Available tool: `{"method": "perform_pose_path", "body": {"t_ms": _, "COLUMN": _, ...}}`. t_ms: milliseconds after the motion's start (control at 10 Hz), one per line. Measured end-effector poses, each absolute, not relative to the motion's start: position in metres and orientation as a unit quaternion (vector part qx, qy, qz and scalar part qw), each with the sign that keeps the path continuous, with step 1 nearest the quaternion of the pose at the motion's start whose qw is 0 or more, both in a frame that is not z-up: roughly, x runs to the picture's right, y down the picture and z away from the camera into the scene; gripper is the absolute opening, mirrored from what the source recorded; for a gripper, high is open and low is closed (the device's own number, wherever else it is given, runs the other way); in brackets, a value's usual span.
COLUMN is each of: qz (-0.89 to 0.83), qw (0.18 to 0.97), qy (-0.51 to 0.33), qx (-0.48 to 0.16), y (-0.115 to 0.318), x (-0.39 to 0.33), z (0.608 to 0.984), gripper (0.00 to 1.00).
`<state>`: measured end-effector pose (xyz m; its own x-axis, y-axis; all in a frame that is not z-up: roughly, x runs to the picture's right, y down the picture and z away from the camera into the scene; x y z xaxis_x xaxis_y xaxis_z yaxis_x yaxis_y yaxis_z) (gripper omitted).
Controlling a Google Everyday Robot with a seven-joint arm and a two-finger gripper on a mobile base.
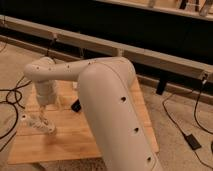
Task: Knock the bottle over
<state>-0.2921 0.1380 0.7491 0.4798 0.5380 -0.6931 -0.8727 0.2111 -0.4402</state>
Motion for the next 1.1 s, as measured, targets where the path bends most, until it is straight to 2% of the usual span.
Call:
{"method": "perform_pose_path", "body": {"t_ms": 200, "qz": 0.462, "qw": 0.751, "qy": 0.198, "qx": -0.428, "y": 0.147, "x": -0.295, "z": 0.744, "gripper": 0.65}}
{"method": "perform_pose_path", "body": {"t_ms": 600, "qz": 0.497, "qw": 0.743, "qy": 0.190, "qx": -0.406, "y": 0.116, "x": -0.259, "z": 0.757, "gripper": 0.65}}
{"method": "perform_pose_path", "body": {"t_ms": 1100, "qz": 0.501, "qw": 0.744, "qy": 0.183, "qx": -0.402, "y": 0.111, "x": -0.251, "z": 0.757, "gripper": 0.65}}
